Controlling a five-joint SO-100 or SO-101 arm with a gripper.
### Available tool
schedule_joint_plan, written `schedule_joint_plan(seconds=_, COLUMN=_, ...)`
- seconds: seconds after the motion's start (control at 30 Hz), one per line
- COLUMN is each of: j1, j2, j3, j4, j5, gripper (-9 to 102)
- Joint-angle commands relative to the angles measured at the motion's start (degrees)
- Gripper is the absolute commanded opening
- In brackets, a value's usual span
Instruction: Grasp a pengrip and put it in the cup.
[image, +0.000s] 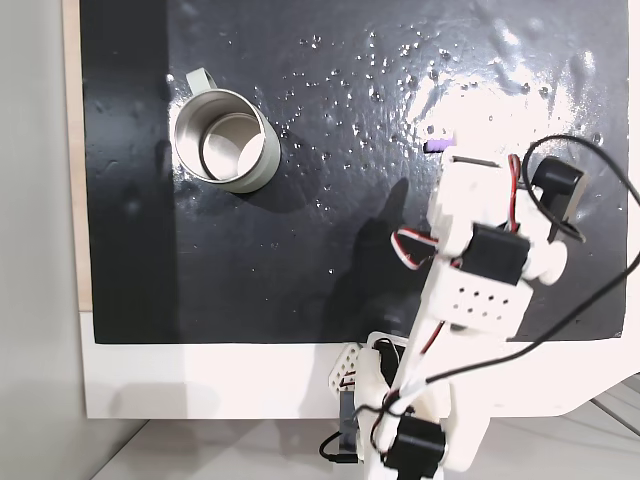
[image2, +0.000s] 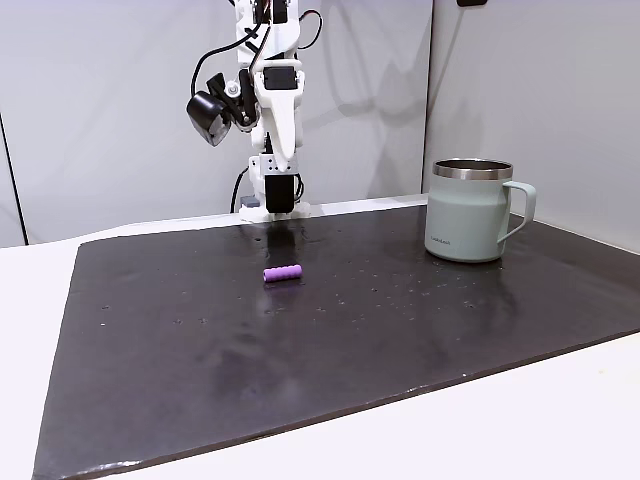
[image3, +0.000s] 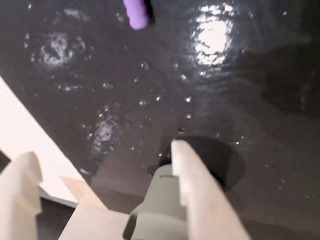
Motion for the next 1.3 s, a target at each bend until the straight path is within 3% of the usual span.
schedule_joint_plan(seconds=0.0, j1=1.8, j2=-5.4, j3=-7.8, j4=1.4, j5=-2.3, gripper=26)
schedule_joint_plan(seconds=0.47, j1=2.5, j2=-23.6, j3=-18.4, j4=2.6, j5=-10.5, gripper=26)
schedule_joint_plan(seconds=1.27, j1=2.7, j2=-40.8, j3=-22.9, j4=-7.8, j5=-15.5, gripper=24)
